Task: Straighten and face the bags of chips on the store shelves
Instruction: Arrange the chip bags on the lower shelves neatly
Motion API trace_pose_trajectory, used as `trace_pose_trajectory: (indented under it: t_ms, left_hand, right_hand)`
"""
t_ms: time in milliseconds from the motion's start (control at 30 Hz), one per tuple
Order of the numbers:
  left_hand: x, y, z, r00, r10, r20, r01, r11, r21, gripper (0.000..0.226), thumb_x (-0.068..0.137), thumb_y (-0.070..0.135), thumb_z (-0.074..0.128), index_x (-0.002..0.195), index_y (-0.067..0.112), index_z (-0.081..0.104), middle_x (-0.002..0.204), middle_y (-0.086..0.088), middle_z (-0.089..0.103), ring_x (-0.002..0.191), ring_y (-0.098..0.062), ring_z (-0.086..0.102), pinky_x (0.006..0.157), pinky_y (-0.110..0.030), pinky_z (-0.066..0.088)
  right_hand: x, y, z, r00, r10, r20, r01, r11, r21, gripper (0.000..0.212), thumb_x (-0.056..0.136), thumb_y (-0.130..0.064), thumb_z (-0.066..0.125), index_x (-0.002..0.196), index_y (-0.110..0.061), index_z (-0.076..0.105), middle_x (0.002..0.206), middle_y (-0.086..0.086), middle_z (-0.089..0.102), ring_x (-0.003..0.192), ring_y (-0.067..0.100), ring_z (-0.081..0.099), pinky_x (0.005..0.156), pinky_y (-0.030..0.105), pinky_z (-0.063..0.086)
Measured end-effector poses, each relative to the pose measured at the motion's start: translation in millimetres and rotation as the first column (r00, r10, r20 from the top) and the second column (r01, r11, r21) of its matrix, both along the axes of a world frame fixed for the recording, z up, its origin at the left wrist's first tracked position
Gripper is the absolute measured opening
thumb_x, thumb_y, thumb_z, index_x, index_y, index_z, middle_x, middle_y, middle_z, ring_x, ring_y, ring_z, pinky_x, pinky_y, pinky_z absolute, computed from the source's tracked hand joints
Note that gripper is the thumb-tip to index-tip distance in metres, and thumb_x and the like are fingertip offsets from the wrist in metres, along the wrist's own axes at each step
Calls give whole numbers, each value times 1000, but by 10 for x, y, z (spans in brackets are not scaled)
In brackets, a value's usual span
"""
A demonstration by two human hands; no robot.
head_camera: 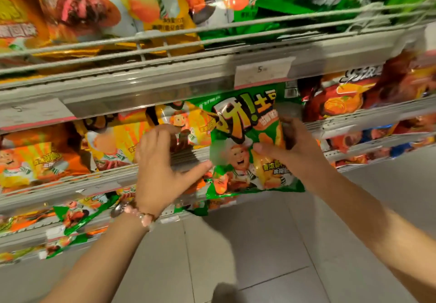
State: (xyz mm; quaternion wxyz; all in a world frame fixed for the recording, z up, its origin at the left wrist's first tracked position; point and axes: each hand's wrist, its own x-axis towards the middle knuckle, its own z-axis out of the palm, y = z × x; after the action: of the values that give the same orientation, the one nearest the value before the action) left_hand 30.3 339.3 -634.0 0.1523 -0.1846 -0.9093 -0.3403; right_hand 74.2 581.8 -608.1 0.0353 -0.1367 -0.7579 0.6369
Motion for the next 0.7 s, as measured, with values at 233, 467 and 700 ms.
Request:
trace_pose_trajectory:
  t_ms: [233, 467, 700]
  left_hand:
    - [-387, 331, -252, 984, -87, -157, -32, 775, -632, 122, 40, 73, 79, 144, 22, 42, 144, -22, 40, 135, -45, 30, 99, -76, 18]
    - [-561, 376, -564, 958, -35, -286, -182, 698, -693, 136, 28, 68, 85, 147, 24, 35, 152, -21, 30, 139, -46, 25, 99, -73, 23]
    - [-639, 338, -710, 893, -59, -446, -286, 691, -664, 133, 30, 72, 81, 145, 20, 40, 150, -23, 33, 138, -49, 27, 98, -73, 25]
  right_hand:
    - [-327, 686, -42, 986, -44, -161, 49, 999, 23, 39, 77, -9, 72, 110, -18, 55, 93, -7, 66, 78, -3, 65, 65, 13, 50]
    - [-847, 1095, -188, 927, -115, -357, 113, 993, -27, 21, 82, -2, 65, 89, -21, 57, 71, -11, 71, 66, 2, 65, 67, 22, 53]
    - [-1028, 1284, -455, 849, -47, -526, 30, 999, -41, 11, 81, -10, 65, 86, -19, 62, 72, -10, 72, 70, 5, 66, 74, 24, 54]
